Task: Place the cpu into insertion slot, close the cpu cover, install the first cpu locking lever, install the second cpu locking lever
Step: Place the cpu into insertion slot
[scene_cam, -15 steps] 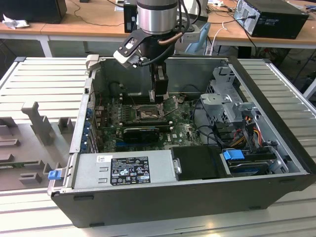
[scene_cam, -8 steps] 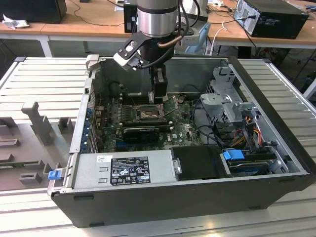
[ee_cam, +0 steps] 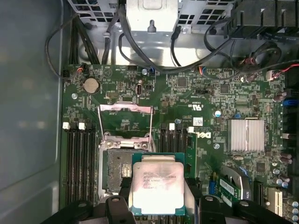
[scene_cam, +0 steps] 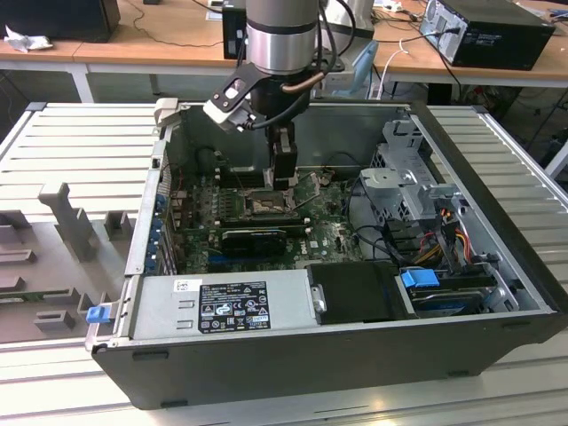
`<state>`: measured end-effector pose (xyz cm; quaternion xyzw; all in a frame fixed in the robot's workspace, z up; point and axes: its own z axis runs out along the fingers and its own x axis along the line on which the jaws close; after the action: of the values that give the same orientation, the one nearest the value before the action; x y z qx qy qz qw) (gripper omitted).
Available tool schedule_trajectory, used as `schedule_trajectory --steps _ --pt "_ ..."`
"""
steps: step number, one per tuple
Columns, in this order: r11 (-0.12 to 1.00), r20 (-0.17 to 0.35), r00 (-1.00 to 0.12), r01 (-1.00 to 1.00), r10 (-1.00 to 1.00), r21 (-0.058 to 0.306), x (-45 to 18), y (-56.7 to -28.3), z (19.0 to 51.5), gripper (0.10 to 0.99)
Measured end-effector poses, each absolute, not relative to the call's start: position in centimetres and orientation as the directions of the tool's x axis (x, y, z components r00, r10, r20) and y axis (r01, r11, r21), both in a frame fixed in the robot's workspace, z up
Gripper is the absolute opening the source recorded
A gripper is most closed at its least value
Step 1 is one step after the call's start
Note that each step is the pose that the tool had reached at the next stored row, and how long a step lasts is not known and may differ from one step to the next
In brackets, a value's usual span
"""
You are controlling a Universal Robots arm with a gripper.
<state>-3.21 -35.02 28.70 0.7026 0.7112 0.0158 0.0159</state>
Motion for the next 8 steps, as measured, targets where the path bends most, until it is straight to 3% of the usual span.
schedule_trajectory --steps 8 --pt "0.003 -0.002 -0.003 0.999 1.0 0.038 -3.2 -34.8 27.5 0.529"
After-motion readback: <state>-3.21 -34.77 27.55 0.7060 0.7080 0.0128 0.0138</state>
